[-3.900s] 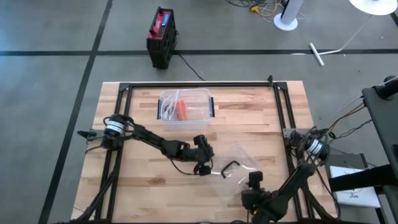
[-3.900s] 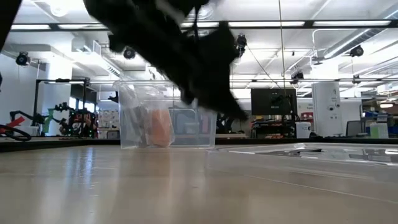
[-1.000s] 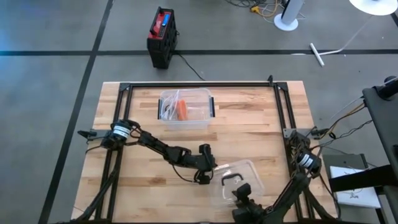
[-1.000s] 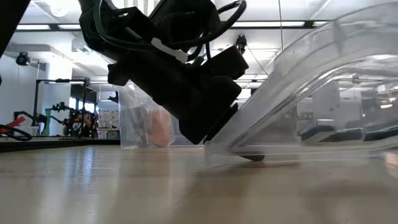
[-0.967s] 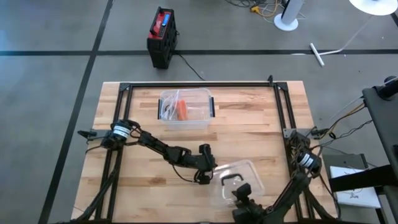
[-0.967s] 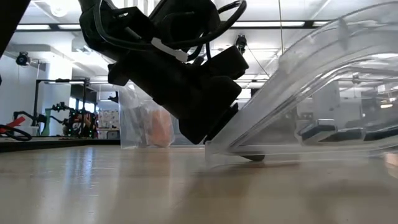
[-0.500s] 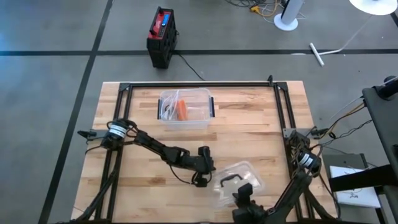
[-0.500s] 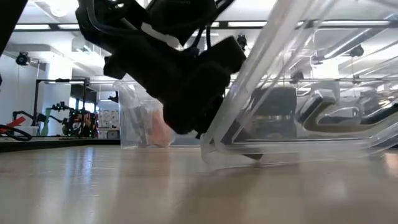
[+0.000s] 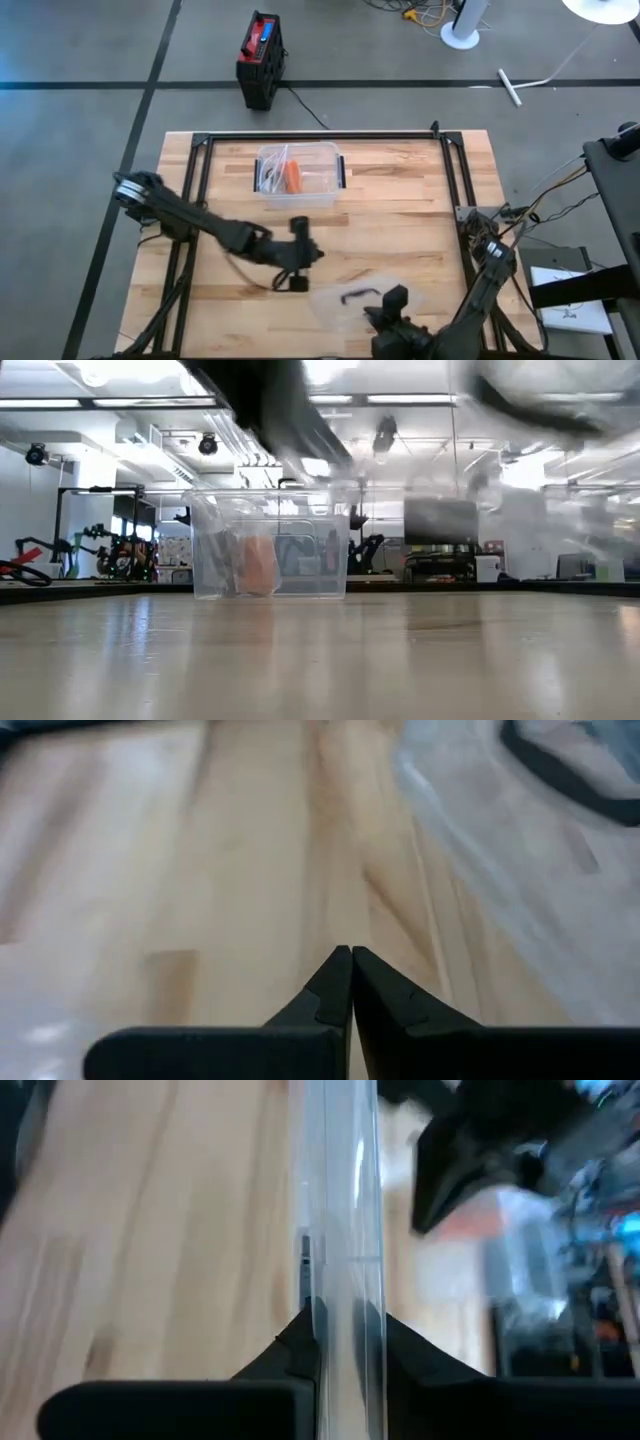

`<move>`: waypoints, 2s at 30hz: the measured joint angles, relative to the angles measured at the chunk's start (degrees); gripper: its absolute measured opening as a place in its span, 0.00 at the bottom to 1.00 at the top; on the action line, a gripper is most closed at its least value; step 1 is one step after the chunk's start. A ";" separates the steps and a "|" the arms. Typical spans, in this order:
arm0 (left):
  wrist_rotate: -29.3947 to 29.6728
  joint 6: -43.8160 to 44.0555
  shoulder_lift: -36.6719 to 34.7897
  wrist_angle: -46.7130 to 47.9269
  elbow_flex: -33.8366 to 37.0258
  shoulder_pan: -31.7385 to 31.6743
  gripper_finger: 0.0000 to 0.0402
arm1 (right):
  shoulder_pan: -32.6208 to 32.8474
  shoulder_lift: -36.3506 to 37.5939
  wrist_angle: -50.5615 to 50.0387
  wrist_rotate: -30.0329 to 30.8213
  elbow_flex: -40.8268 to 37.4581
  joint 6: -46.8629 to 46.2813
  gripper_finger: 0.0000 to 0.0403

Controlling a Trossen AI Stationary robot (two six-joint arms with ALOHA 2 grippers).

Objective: Roll bandage
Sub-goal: Close the transparent bin

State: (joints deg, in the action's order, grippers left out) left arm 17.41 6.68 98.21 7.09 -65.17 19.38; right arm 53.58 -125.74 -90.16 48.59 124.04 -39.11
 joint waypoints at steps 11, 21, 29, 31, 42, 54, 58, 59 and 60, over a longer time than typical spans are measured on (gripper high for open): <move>17.75 14.87 -19.60 15.95 8.10 12.46 0.01 | -9.52 8.28 1.76 12.55 10.24 17.23 0.09; 18.07 30.46 -29.49 13.96 24.23 18.38 0.01 | -26.72 9.13 14.53 24.06 10.16 48.62 0.10; 13.06 38.86 -35.78 13.95 30.16 18.71 0.01 | -40.00 1.10 35.59 26.47 10.00 71.05 0.10; 11.74 42.33 -36.70 14.28 31.89 19.20 0.01 | -41.95 -1.18 39.68 27.20 10.00 73.92 0.09; 6.98 53.14 -37.22 14.55 38.97 19.69 0.01 | -46.22 -11.77 56.52 24.59 9.95 84.17 0.09; 6.44 53.87 -37.35 14.38 39.50 19.71 0.03 | -46.09 -13.04 55.59 21.79 9.93 80.90 0.10; 6.44 53.87 -37.35 14.36 39.50 19.71 0.03 | -46.19 -13.02 47.92 22.74 9.96 77.20 0.09; 6.44 53.87 -37.35 14.36 39.50 19.71 0.03 | -46.10 -13.02 44.72 23.13 9.96 74.75 0.09; 6.44 53.87 -37.35 14.36 39.50 19.71 0.03 | -46.09 -12.87 40.70 23.34 9.96 71.27 0.09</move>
State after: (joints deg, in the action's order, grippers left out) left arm 23.86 60.55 60.86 21.45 -25.67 39.09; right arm 7.49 -138.61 -49.46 71.93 133.99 32.15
